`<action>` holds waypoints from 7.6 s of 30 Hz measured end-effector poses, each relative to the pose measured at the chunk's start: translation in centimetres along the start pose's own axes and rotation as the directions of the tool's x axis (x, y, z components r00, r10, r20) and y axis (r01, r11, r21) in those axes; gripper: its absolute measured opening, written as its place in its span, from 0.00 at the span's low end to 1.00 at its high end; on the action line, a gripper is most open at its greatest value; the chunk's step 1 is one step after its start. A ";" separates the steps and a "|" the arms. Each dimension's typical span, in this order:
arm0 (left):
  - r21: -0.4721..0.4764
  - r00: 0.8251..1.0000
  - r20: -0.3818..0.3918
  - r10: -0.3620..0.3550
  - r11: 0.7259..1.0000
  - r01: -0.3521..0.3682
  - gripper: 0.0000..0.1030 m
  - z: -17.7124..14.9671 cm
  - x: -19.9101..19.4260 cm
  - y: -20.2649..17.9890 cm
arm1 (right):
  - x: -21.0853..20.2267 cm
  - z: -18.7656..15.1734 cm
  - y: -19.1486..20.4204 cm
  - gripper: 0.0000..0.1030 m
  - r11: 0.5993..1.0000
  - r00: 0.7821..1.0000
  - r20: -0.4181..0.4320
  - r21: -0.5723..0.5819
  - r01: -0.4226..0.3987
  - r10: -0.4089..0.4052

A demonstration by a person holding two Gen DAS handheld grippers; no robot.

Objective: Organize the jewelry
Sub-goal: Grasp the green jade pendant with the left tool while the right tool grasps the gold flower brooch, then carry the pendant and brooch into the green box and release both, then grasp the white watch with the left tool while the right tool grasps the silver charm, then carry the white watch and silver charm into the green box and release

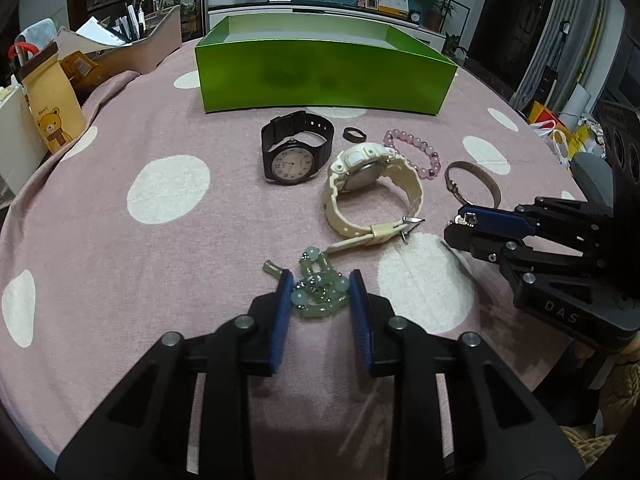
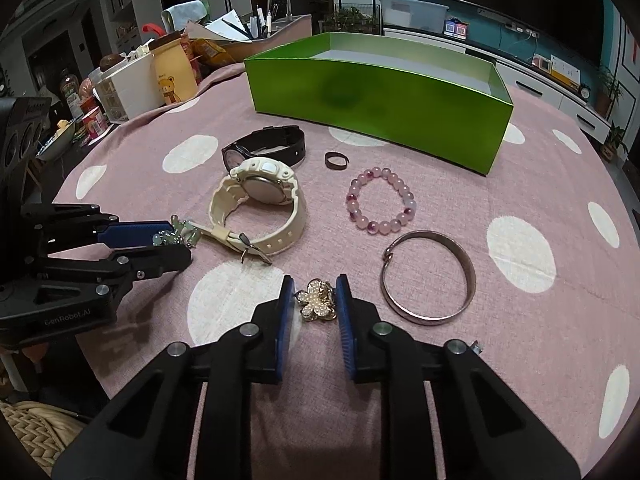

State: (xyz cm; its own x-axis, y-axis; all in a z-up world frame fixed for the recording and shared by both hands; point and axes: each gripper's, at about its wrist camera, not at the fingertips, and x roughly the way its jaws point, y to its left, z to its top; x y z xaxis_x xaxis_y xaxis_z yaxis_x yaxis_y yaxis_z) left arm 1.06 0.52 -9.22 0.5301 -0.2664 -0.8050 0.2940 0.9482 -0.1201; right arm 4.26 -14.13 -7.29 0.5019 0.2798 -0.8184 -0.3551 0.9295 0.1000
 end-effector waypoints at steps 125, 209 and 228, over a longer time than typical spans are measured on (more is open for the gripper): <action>-0.202 0.997 0.071 -0.041 0.978 0.055 0.61 12.7 -3.0 4.3 | -9.6 4.6 -12.2 0.46 0.941 0.979 0.170 0.335 0.048 -0.110; -0.170 0.990 0.143 0.003 0.985 0.022 0.10 13.7 -3.8 4.3 | -6.8 4.6 -7.8 0.06 0.977 0.974 0.193 0.198 0.076 -0.115; -0.158 0.989 0.128 0.073 0.986 -0.053 0.10 23.1 2.4 5.1 | -1.8 13.2 -11.3 0.06 0.982 0.974 0.202 0.178 0.067 -0.103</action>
State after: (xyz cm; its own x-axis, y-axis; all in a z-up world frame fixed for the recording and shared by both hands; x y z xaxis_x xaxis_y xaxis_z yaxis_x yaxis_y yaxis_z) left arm 22.22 0.72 1.72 0.6476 -0.2159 -0.7308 0.1361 0.9764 -0.1678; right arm 17.73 -21.95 0.55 0.6844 0.2254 -0.6934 -0.1744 0.9740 0.1445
